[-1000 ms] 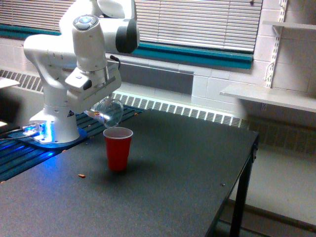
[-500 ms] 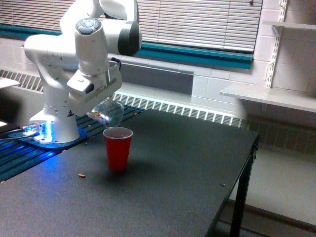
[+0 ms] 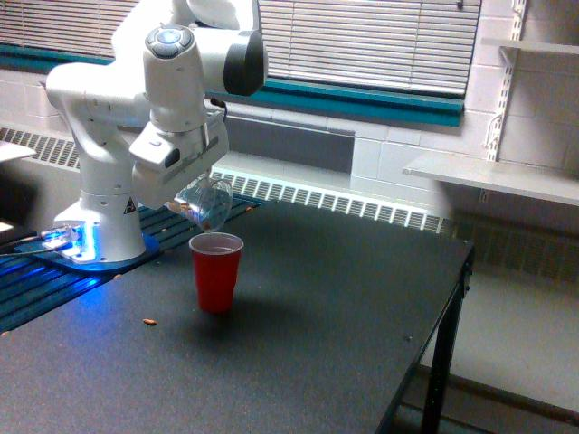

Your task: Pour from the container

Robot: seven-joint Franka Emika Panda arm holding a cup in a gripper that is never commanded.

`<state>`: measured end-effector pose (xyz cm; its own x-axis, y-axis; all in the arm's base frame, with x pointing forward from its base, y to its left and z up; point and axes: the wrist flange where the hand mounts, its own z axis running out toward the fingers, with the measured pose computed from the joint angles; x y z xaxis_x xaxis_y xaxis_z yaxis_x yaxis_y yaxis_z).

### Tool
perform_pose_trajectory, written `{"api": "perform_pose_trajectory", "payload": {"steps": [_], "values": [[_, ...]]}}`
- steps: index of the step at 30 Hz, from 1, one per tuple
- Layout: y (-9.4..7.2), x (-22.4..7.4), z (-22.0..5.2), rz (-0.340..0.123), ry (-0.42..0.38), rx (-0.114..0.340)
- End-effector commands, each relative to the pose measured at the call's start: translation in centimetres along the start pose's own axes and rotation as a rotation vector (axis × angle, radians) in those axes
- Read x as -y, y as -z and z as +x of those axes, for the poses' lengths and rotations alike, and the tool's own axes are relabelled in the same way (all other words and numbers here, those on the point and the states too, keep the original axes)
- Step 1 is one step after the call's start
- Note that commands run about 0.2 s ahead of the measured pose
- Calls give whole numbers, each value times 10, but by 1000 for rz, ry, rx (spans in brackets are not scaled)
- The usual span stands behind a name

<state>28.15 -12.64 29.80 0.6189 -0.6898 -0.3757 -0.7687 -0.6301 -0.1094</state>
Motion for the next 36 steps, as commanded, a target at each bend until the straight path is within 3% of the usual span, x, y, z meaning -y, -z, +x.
{"api": "perform_pose_trajectory", "payload": {"steps": [1,25,36], "values": [[-3,-1,2,-11,19,39],[-13,-1,0,5,21,96],[-12,-1,-1,19,21,100]]}}
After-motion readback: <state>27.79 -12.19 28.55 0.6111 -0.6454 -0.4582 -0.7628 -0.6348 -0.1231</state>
